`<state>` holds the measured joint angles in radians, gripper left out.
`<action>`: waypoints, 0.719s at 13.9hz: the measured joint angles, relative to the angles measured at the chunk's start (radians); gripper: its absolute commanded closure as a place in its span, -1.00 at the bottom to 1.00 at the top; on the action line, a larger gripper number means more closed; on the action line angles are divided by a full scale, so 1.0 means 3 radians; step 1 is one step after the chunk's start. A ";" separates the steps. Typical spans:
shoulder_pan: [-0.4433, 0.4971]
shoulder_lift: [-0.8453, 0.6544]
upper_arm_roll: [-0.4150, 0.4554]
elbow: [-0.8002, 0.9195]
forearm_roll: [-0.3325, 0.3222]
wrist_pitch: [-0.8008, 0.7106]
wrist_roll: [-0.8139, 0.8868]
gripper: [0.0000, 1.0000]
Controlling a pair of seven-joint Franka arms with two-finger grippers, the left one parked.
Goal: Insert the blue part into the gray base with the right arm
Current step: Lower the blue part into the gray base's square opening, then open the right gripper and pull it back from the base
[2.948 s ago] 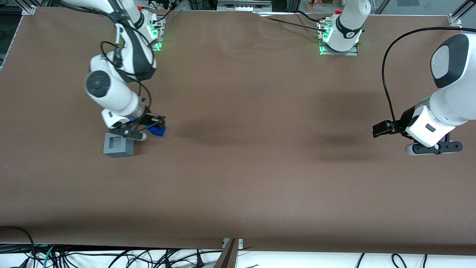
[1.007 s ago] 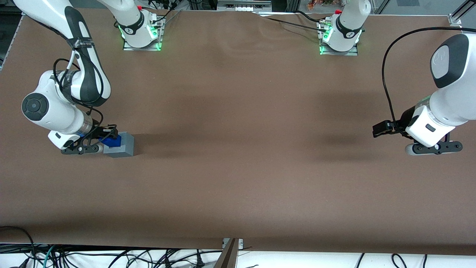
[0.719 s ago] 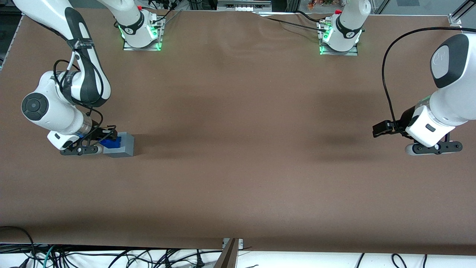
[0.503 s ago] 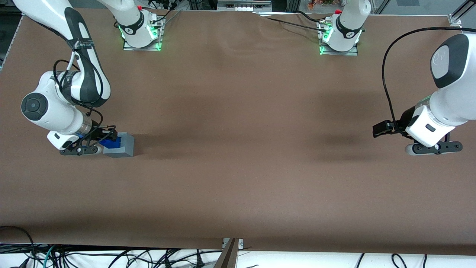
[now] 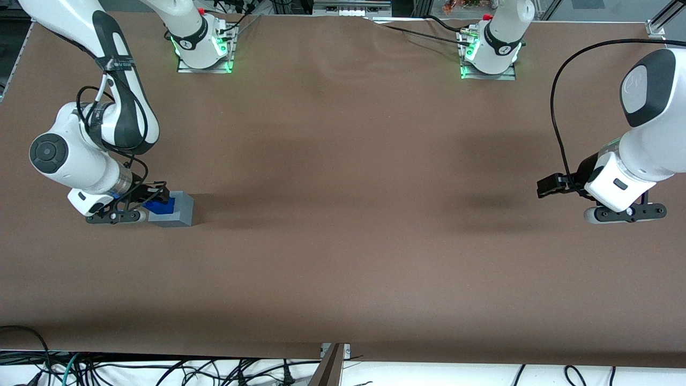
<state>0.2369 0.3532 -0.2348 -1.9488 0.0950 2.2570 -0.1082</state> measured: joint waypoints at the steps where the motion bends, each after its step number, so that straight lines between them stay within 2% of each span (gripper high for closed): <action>1: 0.0000 0.0002 0.0000 0.0000 0.0044 0.0009 0.0008 1.00; 3: 0.0000 0.0032 0.0010 -0.0001 0.0170 0.0047 0.0008 1.00; 6: 0.0002 0.0091 0.0027 0.0008 0.0197 0.0088 0.0008 1.00; 7: 0.0001 0.0092 0.0027 0.0009 0.0197 0.0089 0.0008 0.25; 8: 0.0001 0.0092 0.0027 0.0009 0.0197 0.0089 0.0008 -0.94; 10: 0.0001 0.0092 0.0027 0.0008 0.0197 0.0089 0.0008 -0.99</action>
<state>0.2373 0.3809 -0.2267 -1.9464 0.1541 2.2837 -0.1058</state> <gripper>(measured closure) 0.485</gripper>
